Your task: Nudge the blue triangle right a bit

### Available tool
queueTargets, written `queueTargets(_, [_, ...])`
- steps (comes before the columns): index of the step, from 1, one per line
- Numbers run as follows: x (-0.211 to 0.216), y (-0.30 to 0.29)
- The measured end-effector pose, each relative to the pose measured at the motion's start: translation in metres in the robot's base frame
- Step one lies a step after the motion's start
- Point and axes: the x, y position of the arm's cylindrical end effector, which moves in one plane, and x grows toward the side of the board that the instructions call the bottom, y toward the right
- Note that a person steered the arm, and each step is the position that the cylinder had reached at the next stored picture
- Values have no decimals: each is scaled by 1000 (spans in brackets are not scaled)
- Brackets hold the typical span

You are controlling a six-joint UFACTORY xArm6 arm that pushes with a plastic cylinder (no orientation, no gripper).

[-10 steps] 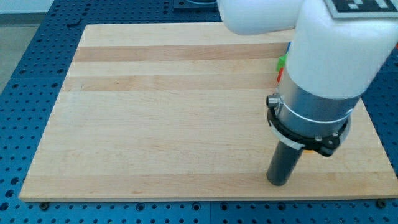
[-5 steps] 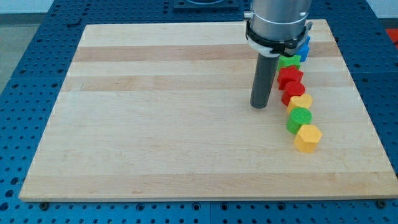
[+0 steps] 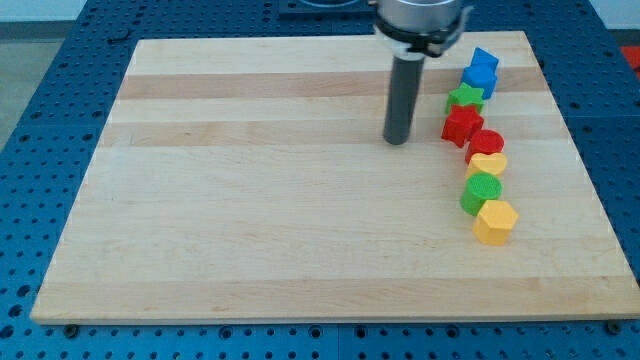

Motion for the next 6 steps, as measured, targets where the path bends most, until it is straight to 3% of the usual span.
queueTargets(2, [-82, -11])
queueTargets(3, [-130, 14])
queueTargets(6, [-153, 169])
